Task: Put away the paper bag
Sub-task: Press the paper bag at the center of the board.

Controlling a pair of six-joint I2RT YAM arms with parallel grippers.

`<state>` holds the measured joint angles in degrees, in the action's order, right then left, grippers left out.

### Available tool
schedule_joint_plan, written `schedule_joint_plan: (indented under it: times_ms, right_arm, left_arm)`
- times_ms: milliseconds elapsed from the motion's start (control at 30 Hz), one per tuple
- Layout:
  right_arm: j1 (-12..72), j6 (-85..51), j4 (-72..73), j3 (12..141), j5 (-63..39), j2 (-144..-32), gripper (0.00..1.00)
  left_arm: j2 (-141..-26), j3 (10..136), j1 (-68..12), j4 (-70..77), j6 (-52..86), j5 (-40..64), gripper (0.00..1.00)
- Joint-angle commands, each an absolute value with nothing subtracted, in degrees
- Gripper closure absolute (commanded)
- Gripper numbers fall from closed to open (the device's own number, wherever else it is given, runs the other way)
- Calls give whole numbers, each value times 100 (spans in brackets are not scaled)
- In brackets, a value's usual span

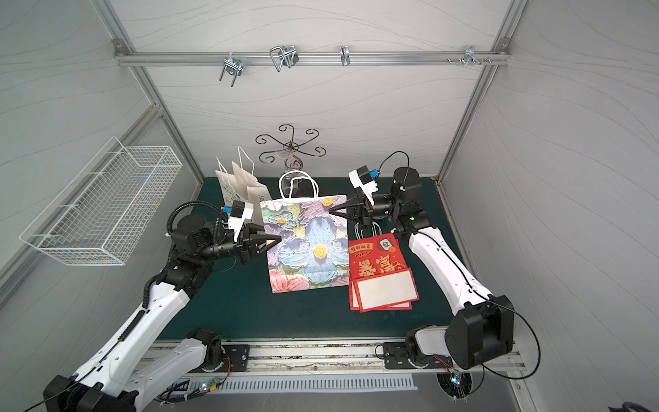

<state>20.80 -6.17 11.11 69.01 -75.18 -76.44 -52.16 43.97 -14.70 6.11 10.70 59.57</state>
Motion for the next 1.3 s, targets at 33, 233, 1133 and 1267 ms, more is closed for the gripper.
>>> schedule_joint_plan:
  times_ms: [33, 233, 1133, 1267]
  right_arm:
    - [2123, -668, 1210, 6996, -7480, -7511, 100]
    - [2125, -621, 1206, 7003, -7440, -7541, 100]
    - [2129, -683, 1293, 7154, -7365, -7593, 100]
    - [2128, -685, 1301, 7171, -7365, -7590, 100]
  left_arm:
    - [-5141, 4175, -1494, 844, 1231, 5939, 42]
    - [-5157, 4022, -1512, 768, 1467, 6240, 42]
    - [-4883, 3590, -1538, 439, 1342, 6428, 82]
    - [-4804, 3588, -1536, 417, 1266, 6350, 90]
